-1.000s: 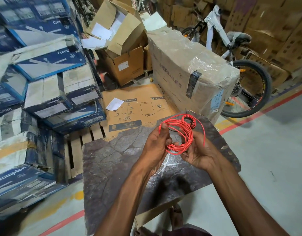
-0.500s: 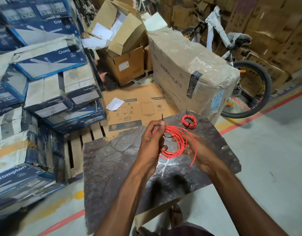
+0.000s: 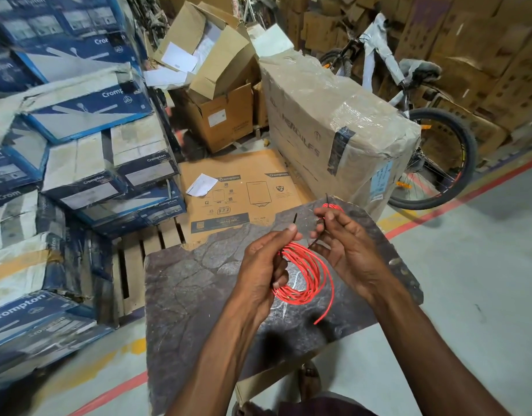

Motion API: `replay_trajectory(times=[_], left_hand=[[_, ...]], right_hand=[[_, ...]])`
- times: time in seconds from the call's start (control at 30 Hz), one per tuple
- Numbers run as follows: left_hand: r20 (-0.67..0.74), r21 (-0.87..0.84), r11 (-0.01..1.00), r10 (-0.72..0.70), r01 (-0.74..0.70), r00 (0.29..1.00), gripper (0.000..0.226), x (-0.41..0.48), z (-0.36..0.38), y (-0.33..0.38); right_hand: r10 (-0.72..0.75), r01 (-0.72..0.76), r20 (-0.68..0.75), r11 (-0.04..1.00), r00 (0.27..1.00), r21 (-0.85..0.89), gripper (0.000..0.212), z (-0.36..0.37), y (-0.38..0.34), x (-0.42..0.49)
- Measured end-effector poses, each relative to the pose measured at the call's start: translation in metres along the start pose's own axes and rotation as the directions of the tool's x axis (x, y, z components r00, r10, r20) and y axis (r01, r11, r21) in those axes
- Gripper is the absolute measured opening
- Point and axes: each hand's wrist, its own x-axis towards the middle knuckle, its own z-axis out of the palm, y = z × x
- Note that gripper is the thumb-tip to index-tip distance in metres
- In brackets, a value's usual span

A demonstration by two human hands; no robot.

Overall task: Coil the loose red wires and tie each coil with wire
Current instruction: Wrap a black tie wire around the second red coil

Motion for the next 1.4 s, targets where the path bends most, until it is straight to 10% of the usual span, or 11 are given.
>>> replay_trajectory(times=[0.43, 0.6, 0.77, 1.13, 1.4], left_hand=[[-0.01, 0.056, 0.998, 0.033, -0.032, 0.999, 0.021, -0.016, -0.009, 0.021], [0.007, 0.08, 0.996, 0.043, -0.043, 0.999, 0.024, -0.024, -0.005, 0.027], [0.039, 0.124, 0.99, 0.065, -0.069, 0.997, 0.023, -0.035, 0.004, 0.028], [0.022, 0.162, 0.979, 0.123, -0.125, 0.992, 0.028, -0.054, 0.005, 0.039], [0.007, 0.163, 0.979, 0.121, -0.121, 0.993, 0.02, -0.063, 0.006, 0.05]], right_hand=[[-0.18, 0.194, 0.075, 0.931, 0.981, -0.309, 0.021, 0.003, -0.013, -0.007], [-0.158, 0.137, 0.122, 0.976, 0.98, 0.17, 0.013, 0.012, -0.001, -0.006], [-0.109, -0.055, 0.238, 0.806, 0.965, 0.59, 0.015, 0.022, 0.016, -0.006], [-0.066, -0.073, 0.229, 0.832, 0.971, 0.55, 0.013, 0.023, 0.02, -0.005], [-0.12, 0.095, 0.172, 0.985, 0.978, 0.145, 0.033, 0.036, 0.011, -0.009]])
